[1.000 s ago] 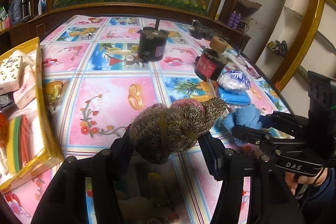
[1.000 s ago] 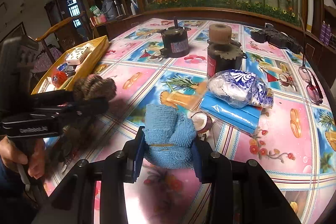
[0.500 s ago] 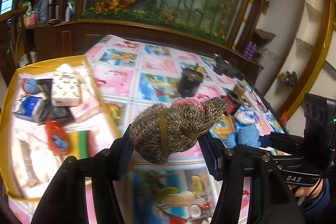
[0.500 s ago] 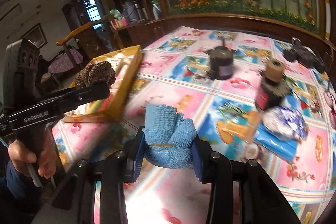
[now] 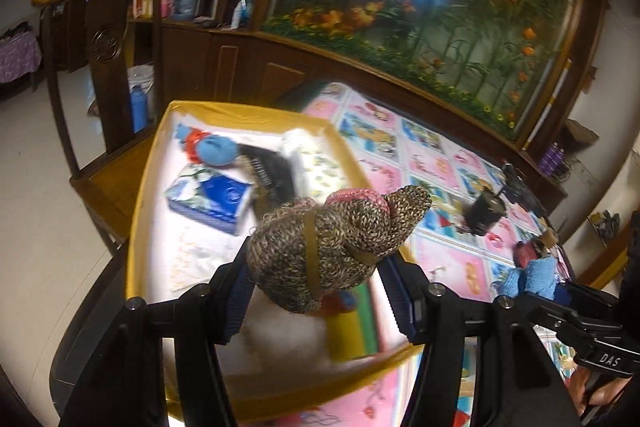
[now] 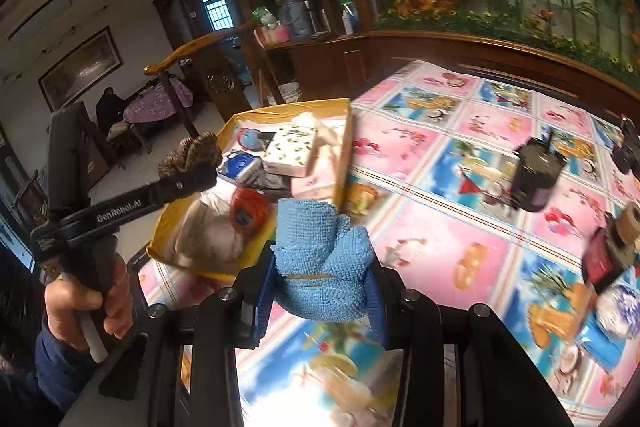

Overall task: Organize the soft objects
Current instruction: 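Lower the cloth and knit ball into the box and open both tools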

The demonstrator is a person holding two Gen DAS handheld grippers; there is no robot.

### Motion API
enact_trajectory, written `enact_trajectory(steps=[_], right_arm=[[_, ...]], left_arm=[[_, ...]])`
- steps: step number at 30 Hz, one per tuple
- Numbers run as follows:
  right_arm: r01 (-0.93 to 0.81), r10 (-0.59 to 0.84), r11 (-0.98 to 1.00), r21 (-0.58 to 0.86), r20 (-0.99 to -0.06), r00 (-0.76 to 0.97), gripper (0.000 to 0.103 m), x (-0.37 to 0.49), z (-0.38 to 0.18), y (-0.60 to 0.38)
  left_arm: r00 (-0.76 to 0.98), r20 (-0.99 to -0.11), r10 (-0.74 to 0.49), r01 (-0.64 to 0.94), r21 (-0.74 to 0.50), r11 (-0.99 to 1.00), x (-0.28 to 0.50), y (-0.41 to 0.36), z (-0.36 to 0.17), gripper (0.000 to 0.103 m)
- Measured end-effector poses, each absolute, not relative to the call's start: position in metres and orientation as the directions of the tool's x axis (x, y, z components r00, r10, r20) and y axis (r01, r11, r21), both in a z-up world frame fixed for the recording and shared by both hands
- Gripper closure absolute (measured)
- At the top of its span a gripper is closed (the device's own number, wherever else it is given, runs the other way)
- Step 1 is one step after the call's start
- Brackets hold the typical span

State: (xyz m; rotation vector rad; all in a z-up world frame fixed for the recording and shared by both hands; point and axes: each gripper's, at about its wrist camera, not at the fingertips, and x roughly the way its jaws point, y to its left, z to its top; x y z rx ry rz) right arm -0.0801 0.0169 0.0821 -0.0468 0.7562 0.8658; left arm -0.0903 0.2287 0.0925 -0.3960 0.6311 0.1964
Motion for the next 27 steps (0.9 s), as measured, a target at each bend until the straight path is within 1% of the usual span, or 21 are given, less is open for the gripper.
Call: enact_trajectory(steps=[3, 11, 16, 20, 27], right_arm=[[-0.711, 0.680, 0.647, 0.274, -0.629, 0.376, 0.060, -0.074, 0.080, 0.044], [-0.720, 0.646, 0.646, 0.256, -0.686, 0.335, 0.060, -0.051, 0.059, 0.109], [-0.706, 0.620, 0.663, 0.248, -0.710, 0.333, 0.060, -0.035, 0.048, 0.127], [-0.697, 0.601, 0.672, 0.248, -0.734, 0.318, 0.060, -0.024, 0.037, 0.138], [-0.703, 0.592, 0.666, 0.251, -0.751, 0.293, 0.058, -0.022, 0.025, 0.152]], left_arm=[[0.777, -0.625, 0.072, -0.325, -0.301, 0.896, -0.088, 0.242, 0.085, 0.044], [0.729, -0.679, 0.088, -0.382, -0.296, 0.875, -0.078, 0.257, 0.066, 0.044], [0.715, -0.694, 0.086, -0.391, -0.295, 0.872, -0.074, 0.261, 0.057, 0.044], [0.706, -0.700, 0.109, -0.407, -0.274, 0.872, -0.073, 0.262, 0.056, 0.044], [0.700, -0.704, 0.119, -0.426, -0.278, 0.861, -0.075, 0.266, 0.056, 0.043]])
